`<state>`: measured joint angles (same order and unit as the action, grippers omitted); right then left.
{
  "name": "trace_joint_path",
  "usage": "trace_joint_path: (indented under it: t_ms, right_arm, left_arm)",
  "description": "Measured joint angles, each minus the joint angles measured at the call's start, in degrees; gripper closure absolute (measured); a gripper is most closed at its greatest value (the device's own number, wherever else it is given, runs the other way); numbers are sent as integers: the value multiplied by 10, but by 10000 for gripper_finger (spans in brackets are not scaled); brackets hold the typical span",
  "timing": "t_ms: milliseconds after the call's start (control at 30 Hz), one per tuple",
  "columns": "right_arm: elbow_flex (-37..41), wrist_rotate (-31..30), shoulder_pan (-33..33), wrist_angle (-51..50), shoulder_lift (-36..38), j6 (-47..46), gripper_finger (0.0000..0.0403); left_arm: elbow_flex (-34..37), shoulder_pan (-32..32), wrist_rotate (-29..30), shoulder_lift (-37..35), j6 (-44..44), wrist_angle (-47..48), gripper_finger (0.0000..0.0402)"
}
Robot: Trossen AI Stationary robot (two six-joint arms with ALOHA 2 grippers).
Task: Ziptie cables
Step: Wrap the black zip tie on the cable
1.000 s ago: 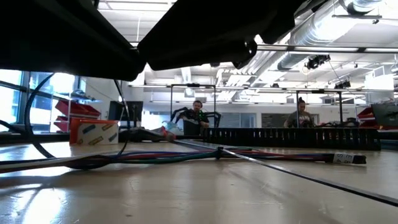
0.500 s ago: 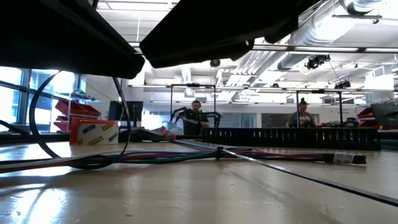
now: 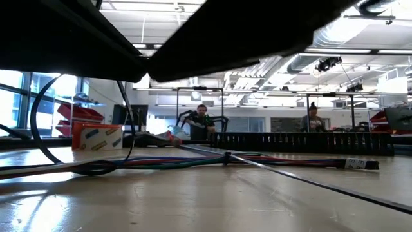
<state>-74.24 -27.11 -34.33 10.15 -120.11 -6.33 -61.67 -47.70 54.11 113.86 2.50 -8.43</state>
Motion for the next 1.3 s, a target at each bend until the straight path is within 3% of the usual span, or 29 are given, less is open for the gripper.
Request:
trace_joint_path:
  t_ms: [467, 900, 1300]
  right_arm:
    - [0, -38, -10, 14, -4, 12, 398]
    - [0, -49, -10, 13, -4, -13, 403]
    - [0, -49, -10, 13, -4, -26, 403]
  left_arm:
    - [0, 0, 0, 0, 1, 0, 386]
    - [-1, -13, -15, -18, 29, 47, 343]
    - [-1, -22, 18, -19, 59, 72, 339]
